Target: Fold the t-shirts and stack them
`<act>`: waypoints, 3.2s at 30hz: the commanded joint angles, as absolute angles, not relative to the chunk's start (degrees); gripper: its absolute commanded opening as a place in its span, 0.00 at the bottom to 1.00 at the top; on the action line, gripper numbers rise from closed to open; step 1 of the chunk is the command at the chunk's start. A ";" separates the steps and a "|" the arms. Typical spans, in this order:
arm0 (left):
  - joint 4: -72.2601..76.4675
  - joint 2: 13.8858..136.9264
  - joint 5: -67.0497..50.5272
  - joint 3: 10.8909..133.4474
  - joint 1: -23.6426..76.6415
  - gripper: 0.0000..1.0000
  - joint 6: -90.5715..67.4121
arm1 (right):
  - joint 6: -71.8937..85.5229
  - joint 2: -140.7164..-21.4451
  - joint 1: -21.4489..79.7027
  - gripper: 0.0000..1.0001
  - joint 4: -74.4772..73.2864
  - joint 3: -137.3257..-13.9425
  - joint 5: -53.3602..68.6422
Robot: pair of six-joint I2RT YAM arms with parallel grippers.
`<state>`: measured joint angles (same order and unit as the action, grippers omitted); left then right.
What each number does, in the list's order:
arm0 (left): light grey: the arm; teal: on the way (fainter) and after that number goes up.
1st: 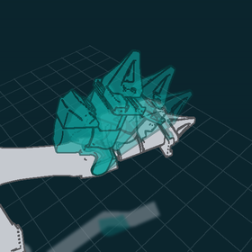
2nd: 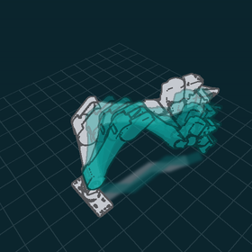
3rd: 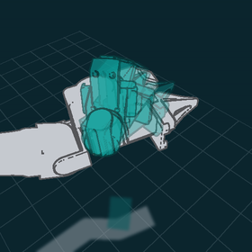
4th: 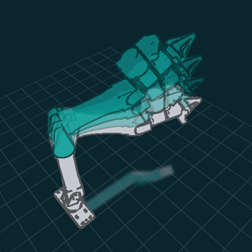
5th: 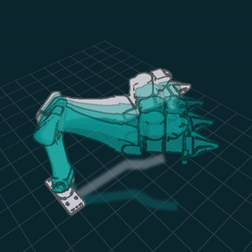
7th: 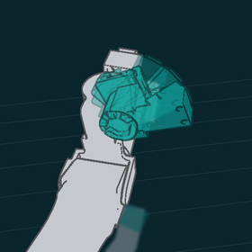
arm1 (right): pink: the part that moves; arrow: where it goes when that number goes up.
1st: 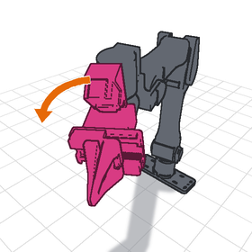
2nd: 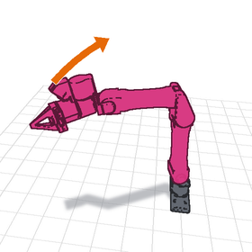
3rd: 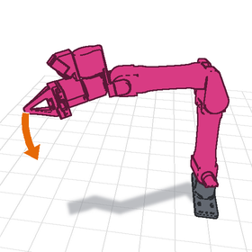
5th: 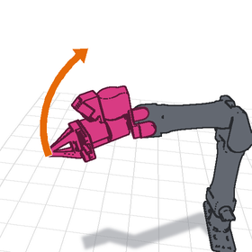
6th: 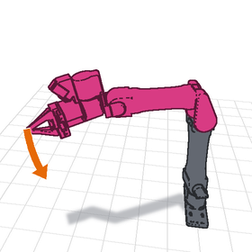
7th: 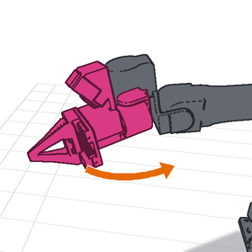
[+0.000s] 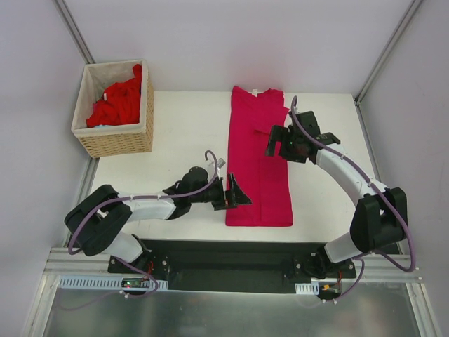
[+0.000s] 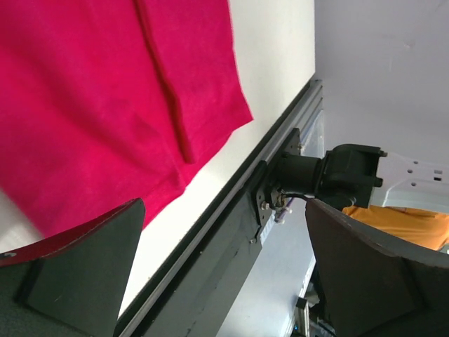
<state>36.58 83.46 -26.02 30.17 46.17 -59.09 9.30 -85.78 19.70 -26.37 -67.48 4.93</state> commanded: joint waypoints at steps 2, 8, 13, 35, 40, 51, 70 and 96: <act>43.94 82.88 -23.56 26.20 46.76 0.99 -61.70 | 8.70 -84.99 19.34 0.96 -25.84 -68.38 5.01; 46.13 82.96 -23.64 23.29 46.85 0.99 -62.31 | 9.23 -85.69 19.34 0.96 -25.49 -68.03 5.45; 50.36 87.96 -23.73 22.24 47.28 0.99 -63.72 | 9.40 -85.96 19.34 0.96 -25.40 -67.76 5.71; 48.00 95.37 -21.10 21.36 48.69 0.99 -66.18 | 18.27 -101.50 19.16 0.98 -2.82 -66.18 25.48; 39.74 88.34 -18.38 21.44 48.69 0.99 -63.55 | 20.30 -105.90 19.07 0.98 2.80 -66.09 28.74; 30.23 84.28 -15.99 23.55 48.78 0.99 -60.21 | 22.50 -107.93 18.90 0.99 6.33 -66.27 30.58; 31.90 85.70 -16.96 24.00 48.69 0.99 -60.64 | 25.75 -111.53 18.37 0.89 12.39 -62.93 31.99; 31.99 86.31 -17.31 24.26 48.69 0.99 -60.91 | 27.51 -109.25 18.81 0.79 12.66 -64.95 33.13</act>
